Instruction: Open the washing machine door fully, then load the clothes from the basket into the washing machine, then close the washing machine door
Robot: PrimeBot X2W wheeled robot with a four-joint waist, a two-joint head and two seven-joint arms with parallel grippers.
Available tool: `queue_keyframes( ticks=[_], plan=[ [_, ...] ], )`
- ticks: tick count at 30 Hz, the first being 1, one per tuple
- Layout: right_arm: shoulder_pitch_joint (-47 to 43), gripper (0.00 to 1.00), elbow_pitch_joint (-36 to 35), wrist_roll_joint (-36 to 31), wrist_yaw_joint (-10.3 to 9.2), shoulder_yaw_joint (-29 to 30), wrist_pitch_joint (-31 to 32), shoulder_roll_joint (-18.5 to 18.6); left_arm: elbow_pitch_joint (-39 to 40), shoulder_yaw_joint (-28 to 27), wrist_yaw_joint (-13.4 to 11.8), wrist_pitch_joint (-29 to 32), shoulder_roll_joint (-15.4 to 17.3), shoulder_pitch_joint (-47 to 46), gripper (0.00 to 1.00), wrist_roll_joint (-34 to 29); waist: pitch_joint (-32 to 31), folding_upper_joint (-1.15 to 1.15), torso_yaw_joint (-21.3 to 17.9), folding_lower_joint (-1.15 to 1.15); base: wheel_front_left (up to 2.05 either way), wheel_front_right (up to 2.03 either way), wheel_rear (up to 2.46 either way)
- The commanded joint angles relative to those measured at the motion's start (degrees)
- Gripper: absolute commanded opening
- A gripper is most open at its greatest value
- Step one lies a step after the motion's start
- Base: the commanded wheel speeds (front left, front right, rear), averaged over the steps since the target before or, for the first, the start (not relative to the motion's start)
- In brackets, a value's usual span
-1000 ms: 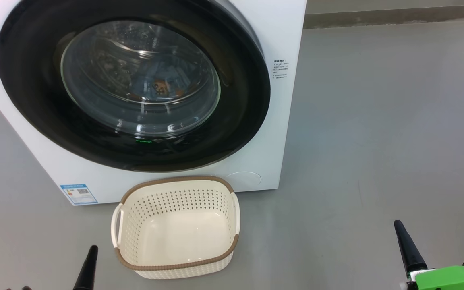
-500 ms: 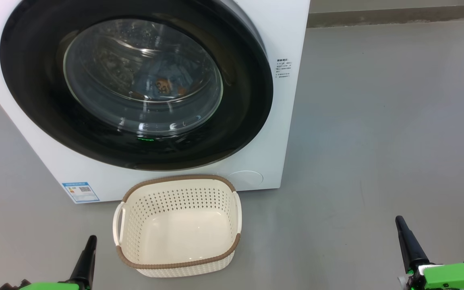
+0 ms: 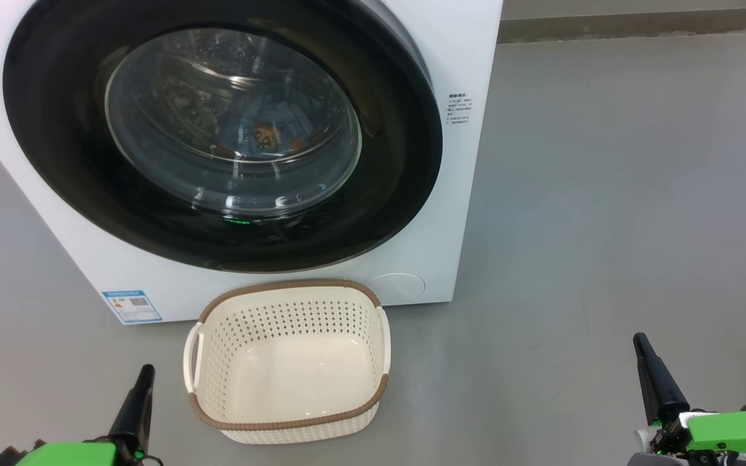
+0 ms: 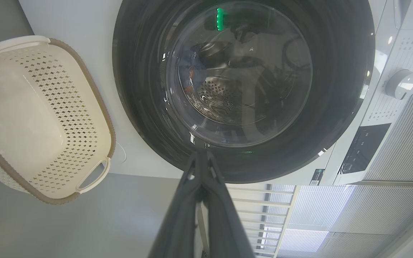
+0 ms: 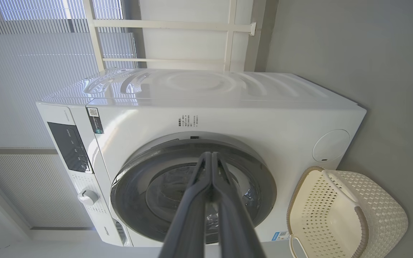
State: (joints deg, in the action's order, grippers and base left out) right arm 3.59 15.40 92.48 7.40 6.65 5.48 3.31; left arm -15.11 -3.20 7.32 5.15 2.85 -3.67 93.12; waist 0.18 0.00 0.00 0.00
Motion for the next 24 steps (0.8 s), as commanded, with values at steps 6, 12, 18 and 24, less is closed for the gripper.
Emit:
queue_keyframes(
  ticks=[6,12,18,24],
  plan=[
    [2.53,0.0,-1.41,0.24,0.09,-0.8,0.47,0.07,1.1,-2.15,0.16,0.4,0.88,-2.42,0.0,0.02,0.0,0.0,0.0,0.0,0.0,0.0,0.0],
    [2.53,0.0,-1.41,0.19,0.09,-0.74,0.52,0.03,1.1,-2.24,0.16,0.47,0.82,-2.42,0.0,-0.05,0.0,0.0,0.0,0.0,0.0,0.0,0.0],
    [2.54,0.0,-1.4,0.15,0.09,-0.69,0.56,-0.01,1.1,-2.32,0.16,0.54,0.76,-2.43,0.0,-0.13,0.0,0.0,0.0,0.0,0.0,0.0,0.0],
    [2.54,0.0,-1.4,0.1,0.09,-0.64,0.6,-0.04,1.1,-2.4,0.16,0.61,0.7,-2.44,0.0,-0.19,0.0,0.0,0.0,0.0,0.0,0.0,0.0]
  ],
)
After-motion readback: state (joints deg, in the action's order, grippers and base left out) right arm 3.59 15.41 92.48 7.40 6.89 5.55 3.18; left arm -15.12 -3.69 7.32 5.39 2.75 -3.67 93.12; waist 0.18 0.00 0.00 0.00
